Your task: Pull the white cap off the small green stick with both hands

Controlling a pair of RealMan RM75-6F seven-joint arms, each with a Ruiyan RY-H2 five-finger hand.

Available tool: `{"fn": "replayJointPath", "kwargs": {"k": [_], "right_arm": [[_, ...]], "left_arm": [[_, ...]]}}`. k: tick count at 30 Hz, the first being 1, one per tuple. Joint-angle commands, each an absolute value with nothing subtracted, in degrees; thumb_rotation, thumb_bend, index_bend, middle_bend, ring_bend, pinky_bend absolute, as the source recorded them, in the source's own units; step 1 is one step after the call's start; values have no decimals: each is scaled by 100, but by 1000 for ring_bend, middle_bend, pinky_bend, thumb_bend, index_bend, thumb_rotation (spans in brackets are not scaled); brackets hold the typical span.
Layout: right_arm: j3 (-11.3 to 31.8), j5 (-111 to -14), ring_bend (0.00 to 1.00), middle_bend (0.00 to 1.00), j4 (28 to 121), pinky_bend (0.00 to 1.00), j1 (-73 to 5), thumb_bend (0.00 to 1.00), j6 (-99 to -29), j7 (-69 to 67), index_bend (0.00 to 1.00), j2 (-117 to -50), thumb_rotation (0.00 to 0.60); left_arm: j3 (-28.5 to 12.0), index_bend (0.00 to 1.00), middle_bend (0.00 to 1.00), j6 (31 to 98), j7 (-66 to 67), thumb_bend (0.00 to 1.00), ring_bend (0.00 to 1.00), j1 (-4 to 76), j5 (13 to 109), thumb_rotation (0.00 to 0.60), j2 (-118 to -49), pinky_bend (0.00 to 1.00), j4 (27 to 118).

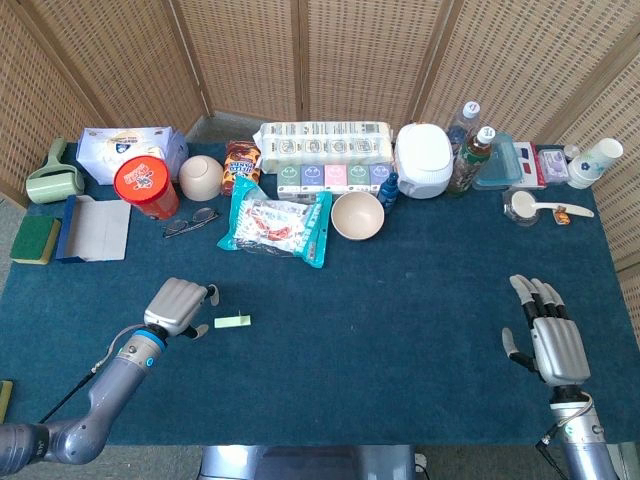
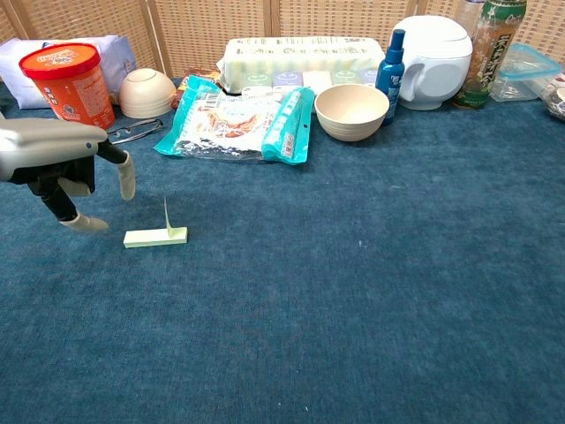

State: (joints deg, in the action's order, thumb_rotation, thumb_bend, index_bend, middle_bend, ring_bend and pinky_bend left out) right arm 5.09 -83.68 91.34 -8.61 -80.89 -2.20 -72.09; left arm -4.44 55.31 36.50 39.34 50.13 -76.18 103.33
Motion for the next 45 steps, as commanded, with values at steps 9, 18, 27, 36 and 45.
{"fn": "replayJointPath", "kwargs": {"k": [9, 18, 27, 36, 45], "right_arm": [[496, -8340, 16, 57, 9102, 0, -833, 491, -8090, -288, 0, -7200, 600], [490, -8314, 16, 57, 9059, 0, -797, 491, -8111, -358, 0, -7197, 600], [496, -8305, 17, 57, 9030, 0, -770, 491, -8139, -412, 0, -7189, 600], [494, -8308, 17, 57, 9019, 0, -751, 491, -8155, -459, 0, -7189, 600], [497, -8302, 17, 57, 8997, 0, -737, 491, -8161, -500, 0, -7190, 600]], "left_arm": [[-347, 386, 1000, 5682, 3735, 224, 1000, 4029, 4605, 600, -8067, 1000, 10086], [-334, 392, 1000, 5797, 3867, 224, 1000, 4145, 4389, 600, -8259, 1000, 10001], [-314, 412, 1000, 5915, 4013, 225, 1000, 4238, 4184, 600, -8405, 1000, 9968], [-293, 435, 1000, 6023, 4112, 236, 1000, 4300, 4047, 600, -8492, 1000, 9955], [-301, 451, 1000, 6082, 4142, 239, 1000, 4352, 3932, 600, -8544, 1000, 9941]]}}
